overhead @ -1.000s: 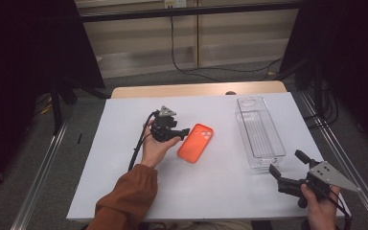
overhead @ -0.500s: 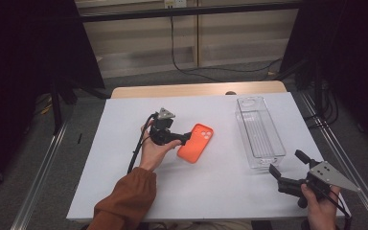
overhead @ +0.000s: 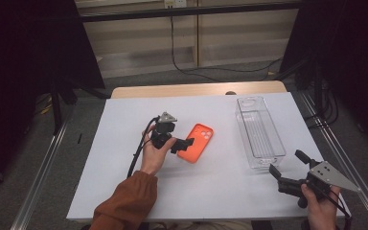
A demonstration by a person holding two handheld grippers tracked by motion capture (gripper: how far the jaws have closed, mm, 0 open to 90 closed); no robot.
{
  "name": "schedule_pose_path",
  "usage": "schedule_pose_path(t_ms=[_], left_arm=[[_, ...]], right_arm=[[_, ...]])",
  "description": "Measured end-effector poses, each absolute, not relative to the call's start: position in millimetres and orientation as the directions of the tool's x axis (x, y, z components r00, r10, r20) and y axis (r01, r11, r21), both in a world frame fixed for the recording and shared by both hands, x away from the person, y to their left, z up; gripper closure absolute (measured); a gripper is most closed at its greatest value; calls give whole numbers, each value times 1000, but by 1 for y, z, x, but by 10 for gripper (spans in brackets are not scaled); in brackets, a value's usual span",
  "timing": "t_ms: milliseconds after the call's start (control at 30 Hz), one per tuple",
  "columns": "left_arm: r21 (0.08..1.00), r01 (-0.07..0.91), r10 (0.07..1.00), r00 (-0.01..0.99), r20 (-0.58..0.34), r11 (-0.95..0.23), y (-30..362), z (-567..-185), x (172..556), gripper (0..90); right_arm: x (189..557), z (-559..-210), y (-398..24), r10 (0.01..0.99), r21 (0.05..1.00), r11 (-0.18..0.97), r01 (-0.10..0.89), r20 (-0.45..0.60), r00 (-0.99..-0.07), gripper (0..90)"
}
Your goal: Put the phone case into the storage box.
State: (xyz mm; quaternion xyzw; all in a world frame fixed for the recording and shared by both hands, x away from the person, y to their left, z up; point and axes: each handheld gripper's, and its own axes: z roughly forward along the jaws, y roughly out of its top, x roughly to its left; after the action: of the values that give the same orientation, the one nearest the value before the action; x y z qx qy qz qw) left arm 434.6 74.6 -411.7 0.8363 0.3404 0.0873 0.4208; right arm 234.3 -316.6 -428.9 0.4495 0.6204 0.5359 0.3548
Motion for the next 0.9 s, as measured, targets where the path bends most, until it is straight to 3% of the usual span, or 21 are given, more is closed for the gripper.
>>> schedule_pose_path(t_ms=[467,900], left_arm=[[741,515,603,775,-188,-431,62,-424,437,47],[677,560,673,728,-127,-477,45,-431,450,47]], right_arm=[[234,-429,-316,936,984,21,177,43,-348,0],[235,-429,-316,936,984,23,177,41,-348,0]])
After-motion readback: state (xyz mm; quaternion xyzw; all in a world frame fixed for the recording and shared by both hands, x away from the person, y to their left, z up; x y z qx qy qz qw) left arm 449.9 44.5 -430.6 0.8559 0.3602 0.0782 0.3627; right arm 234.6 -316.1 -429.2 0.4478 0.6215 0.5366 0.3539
